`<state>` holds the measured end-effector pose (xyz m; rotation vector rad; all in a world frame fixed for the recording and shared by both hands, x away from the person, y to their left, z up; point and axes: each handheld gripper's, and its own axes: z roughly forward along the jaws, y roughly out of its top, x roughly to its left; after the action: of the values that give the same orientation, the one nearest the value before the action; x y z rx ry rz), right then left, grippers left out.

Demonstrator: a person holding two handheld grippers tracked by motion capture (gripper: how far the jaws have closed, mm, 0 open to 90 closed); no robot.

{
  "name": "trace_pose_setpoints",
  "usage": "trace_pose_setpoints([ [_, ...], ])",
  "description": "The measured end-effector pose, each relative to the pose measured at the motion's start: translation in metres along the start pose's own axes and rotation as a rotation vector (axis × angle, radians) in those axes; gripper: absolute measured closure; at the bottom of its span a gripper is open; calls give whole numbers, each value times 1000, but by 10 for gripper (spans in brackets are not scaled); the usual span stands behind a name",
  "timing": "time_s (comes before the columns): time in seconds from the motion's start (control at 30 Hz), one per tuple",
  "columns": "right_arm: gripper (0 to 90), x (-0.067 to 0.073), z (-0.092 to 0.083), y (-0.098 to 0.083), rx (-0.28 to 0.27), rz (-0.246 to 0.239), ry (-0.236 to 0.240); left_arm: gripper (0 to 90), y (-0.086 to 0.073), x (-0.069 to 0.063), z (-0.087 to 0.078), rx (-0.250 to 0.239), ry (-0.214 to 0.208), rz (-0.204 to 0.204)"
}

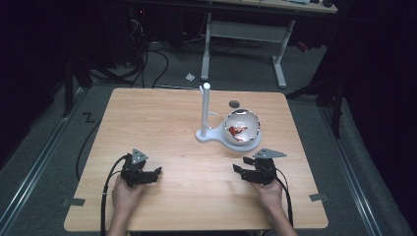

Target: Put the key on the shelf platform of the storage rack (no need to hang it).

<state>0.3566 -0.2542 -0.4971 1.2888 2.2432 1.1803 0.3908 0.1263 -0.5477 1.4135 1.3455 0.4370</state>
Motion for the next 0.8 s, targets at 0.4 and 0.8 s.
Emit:
trace_pose_setpoints([
  [0.4, 430, 3, 20, -13, 59, 2, -20, 210, 0, 0, 0, 0, 0, 1],
  [0.8, 422, 9, 31, -20, 72, -70, -90, 210, 0, 0, 0, 2, 1, 3],
])
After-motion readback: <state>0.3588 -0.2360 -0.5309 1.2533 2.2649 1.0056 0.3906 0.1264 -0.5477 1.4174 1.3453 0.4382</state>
